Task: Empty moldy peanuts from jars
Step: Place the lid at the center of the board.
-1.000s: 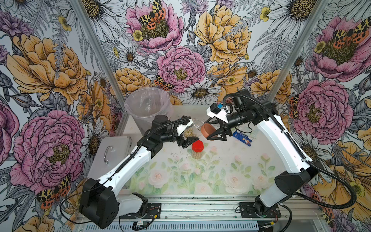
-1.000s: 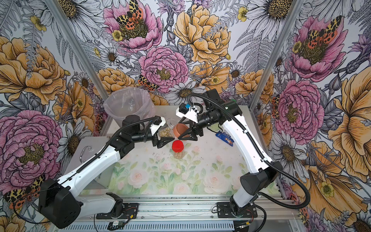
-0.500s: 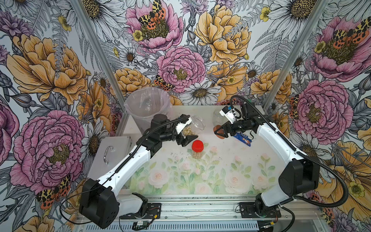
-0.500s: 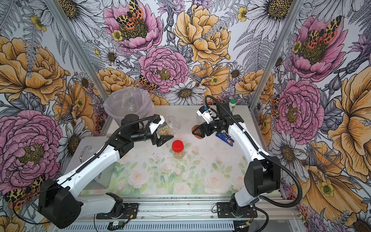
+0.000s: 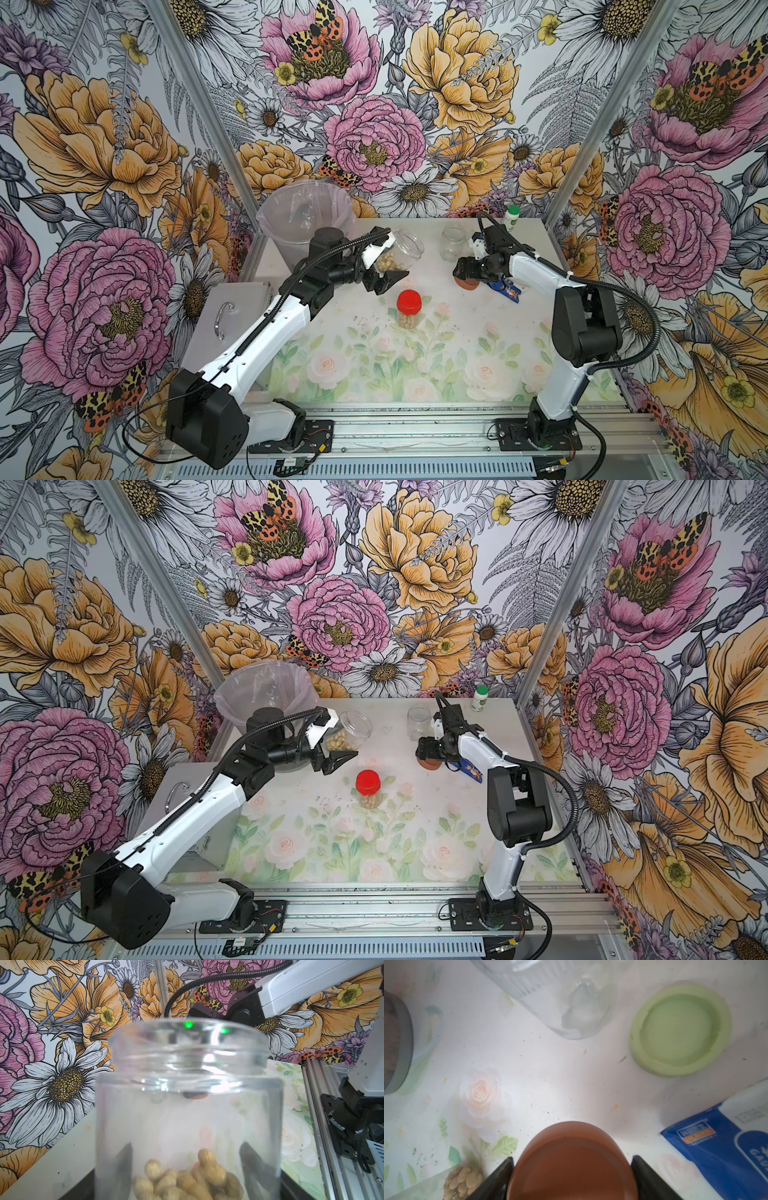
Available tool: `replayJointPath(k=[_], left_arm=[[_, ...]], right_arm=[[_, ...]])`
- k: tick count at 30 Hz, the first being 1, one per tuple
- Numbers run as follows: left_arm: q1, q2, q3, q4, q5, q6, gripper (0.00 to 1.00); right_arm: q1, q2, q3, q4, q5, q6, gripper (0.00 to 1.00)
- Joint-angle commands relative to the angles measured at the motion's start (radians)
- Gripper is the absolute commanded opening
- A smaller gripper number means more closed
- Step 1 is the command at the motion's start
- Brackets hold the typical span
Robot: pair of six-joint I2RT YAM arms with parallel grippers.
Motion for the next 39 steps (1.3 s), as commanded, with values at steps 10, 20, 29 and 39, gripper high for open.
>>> replayJointPath(k=[10,20,29,39], left_arm=[[0.040,0.001,0.096,-0.026,-0.019,0.038,0.12],[0.091,0.004,0.146,-0.079,0.000,0.051,0.13],[0.114,0.001,0.184,-0.113,-0.001,0.056,0.13],[0.170,0.032,0.369,-0.337,-0.063,0.148,0.13]], right_arm=[[0.008,0.092,-0.017,0.033,0.176,0.046,0.79],[0.017,0.115,-0.041,0.034,0.181,0.047,0.90],[0.022,0.041,-0.070,0.034,0.193,0.058,0.96],[0.042,-0.116,-0.145,0.058,0.222,0.061,0.92]])
